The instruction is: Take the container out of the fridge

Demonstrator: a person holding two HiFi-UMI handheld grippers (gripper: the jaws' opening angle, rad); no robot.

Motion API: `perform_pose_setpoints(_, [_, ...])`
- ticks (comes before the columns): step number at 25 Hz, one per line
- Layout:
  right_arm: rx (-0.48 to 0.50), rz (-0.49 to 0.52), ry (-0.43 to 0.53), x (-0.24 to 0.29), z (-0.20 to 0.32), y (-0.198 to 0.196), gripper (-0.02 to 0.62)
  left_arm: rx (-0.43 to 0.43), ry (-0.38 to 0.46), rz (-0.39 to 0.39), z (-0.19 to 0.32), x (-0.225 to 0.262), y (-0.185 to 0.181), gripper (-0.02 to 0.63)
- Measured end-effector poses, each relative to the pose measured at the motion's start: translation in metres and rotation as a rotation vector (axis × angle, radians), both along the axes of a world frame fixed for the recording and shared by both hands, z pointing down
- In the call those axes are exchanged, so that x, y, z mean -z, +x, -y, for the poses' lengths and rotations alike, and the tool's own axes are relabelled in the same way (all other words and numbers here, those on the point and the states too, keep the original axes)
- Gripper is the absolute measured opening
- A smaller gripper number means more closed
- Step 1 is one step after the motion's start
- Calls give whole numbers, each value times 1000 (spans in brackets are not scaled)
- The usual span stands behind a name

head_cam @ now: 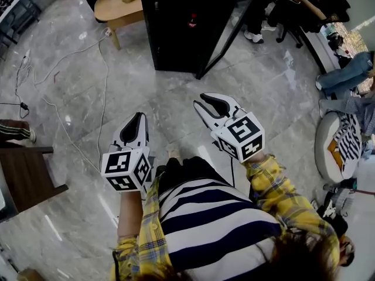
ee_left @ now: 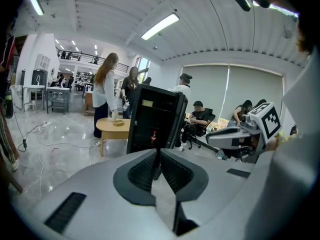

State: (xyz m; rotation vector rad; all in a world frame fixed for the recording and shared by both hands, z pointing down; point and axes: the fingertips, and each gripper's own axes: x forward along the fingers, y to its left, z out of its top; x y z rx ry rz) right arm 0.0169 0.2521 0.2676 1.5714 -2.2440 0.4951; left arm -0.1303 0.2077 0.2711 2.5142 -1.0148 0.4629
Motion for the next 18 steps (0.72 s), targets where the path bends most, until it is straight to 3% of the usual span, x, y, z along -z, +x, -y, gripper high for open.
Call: perform_pose_setpoints(18, [45,-52,0,5,106,0,107,25,-1,3,90,-6,-16,37])
